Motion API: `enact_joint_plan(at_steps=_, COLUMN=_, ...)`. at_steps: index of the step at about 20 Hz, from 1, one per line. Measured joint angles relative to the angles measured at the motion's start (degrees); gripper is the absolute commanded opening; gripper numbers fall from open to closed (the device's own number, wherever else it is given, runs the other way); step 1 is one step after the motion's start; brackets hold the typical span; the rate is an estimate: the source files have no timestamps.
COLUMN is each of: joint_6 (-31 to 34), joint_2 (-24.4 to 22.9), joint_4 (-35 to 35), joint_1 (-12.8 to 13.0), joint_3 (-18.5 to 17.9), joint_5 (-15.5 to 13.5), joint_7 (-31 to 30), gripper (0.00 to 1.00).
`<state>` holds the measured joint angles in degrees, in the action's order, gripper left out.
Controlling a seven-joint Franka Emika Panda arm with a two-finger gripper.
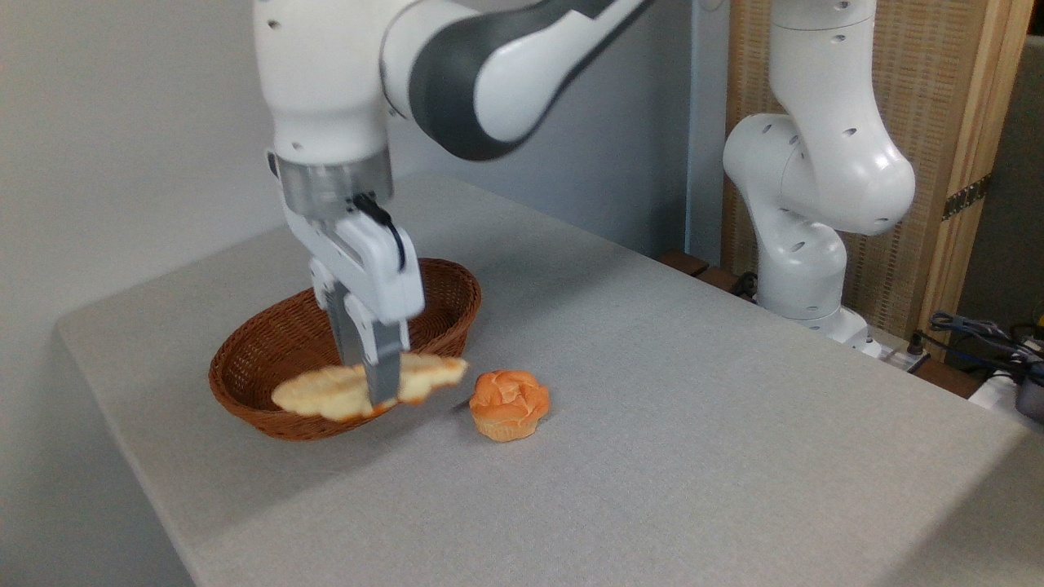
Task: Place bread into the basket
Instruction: 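Lower the loaf into the basket, open the gripper and rise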
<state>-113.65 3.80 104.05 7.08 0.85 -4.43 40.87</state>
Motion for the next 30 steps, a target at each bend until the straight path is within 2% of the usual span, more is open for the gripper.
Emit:
enact_joint_plan(at_steps=6, joint_6=0.35, joint_2=0.09, joint_4=-0.62, joint_1=0.3, joint_3=6.48, joint_5=-0.07, joint_7=-10.36, gripper=0.53)
enact_joint_plan(at_steps=8, joint_6=0.35, joint_2=0.3, joint_4=-0.62, joint_1=0.33, joint_3=8.37, joint_5=-0.07, joint_7=-12.67, gripper=0.81)
enact_joint_plan(at_steps=9, joint_6=0.35, joint_2=0.38, joint_4=-0.61, joint_1=0.34, joint_3=8.78, joint_5=-0.07, joint_7=-13.14, gripper=1.0)
enact_joint_plan(at_steps=15, joint_6=0.35, joint_2=1.51, joint_4=-0.62, joint_1=0.34, joint_3=11.68, joint_5=-0.07, joint_7=-15.06, gripper=1.0)
enact_joint_plan(at_steps=30, joint_6=0.34, joint_2=1.93, joint_4=-0.67, joint_1=0.24, joint_3=11.73, joint_5=-0.07, joint_7=-15.06, gripper=1.0)
